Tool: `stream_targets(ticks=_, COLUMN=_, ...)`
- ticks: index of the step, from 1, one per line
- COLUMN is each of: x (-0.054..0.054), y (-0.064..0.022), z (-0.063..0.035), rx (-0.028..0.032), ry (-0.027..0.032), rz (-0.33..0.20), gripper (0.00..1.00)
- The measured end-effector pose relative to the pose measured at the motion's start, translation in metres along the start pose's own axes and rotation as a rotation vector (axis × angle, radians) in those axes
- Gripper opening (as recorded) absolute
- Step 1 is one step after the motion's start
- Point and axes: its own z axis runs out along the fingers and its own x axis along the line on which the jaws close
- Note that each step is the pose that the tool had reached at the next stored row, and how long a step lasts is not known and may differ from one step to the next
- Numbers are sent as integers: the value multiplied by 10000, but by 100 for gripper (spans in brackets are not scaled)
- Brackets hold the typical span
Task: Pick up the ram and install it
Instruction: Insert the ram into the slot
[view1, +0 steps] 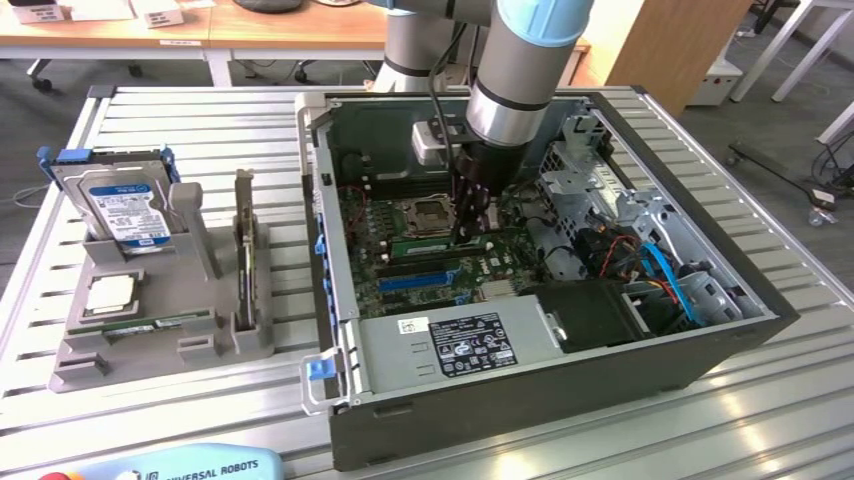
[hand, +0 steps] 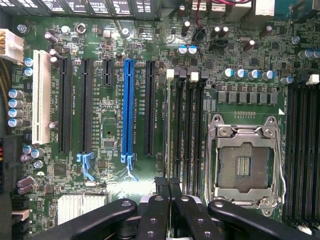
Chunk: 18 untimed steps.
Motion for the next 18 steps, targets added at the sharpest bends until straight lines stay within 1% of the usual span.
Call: stream_targets(ticks=18, x=0, y=0, z=1, rx=2, ry=-7, rz=162, gripper=12)
